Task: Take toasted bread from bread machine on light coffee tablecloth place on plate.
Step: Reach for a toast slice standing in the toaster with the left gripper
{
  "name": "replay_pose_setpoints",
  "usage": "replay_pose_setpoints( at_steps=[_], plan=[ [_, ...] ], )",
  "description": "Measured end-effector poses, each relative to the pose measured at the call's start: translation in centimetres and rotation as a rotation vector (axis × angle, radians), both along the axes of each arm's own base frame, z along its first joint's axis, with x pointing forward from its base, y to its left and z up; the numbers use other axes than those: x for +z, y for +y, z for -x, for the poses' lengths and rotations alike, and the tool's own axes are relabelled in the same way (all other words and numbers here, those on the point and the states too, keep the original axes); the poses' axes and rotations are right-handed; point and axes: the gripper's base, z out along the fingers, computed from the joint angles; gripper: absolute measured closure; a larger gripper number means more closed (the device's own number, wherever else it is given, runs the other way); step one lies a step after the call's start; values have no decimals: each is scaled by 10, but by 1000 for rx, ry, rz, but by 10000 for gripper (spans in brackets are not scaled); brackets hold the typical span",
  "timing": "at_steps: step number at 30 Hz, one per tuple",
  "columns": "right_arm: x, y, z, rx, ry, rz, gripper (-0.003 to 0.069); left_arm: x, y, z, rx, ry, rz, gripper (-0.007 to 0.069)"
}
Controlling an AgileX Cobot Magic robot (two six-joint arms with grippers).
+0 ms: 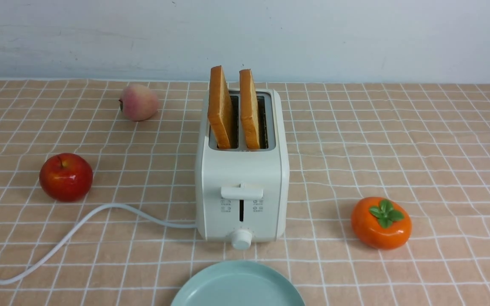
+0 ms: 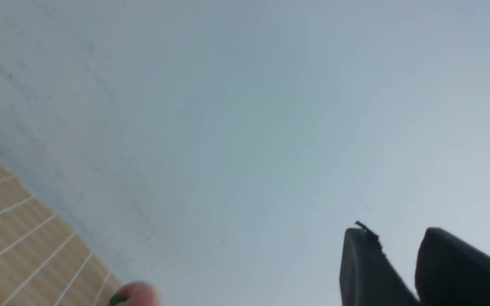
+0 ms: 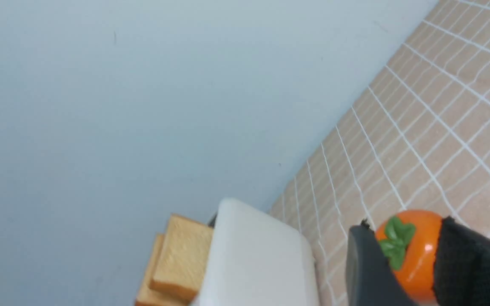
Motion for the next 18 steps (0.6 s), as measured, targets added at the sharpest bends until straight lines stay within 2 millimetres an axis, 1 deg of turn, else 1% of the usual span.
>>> replay_pose_setpoints(
  at_steps=[1, 3, 4, 6, 7, 9, 10, 11, 12, 14, 15, 16, 18],
  plan=[
    [1, -2, 0, -17, -8, -52, 417, 14, 1, 4, -6, -43, 22, 531],
    [2, -4, 0, -32, -13, -120, 417, 36, -1, 11, -31, -81, 25, 615],
    [2, -4, 0, -37, -15, -142, 417, 43, -3, 13, -46, -81, 17, 638],
    [5, -4, 0, -35, -21, -177, 417, 69, -7, 23, -74, -99, -36, 638],
    [11, -3, 1, -17, -32, -176, 417, 82, -10, 28, -85, -84, -92, 638],
    [32, 1, 6, 28, -85, -128, 419, 112, -15, 39, -84, -71, -200, 638],
    [44, 3, 9, 51, -115, -93, 423, 123, -18, 39, -91, -4, -274, 638],
    [56, 5, 13, 75, -145, -55, 427, 128, -20, 38, -99, 50, -322, 638],
    [69, 8, 16, 97, -173, -14, 436, 140, -22, 39, -102, 95, -375, 638],
    [102, 16, 22, 176, -206, 109, 469, 154, -26, 28, -150, 302, -476, 638],
    [117, 20, 22, 217, -207, 166, 488, 161, -27, 24, -170, 369, -503, 638],
    [131, 24, 22, 255, -213, 221, 505, 162, -29, 14, -212, 497, -528, 638],
    [151, 34, 17, 362, -166, 335, 551, 167, -31, 0, -270, 654, -549, 638]
  ],
)
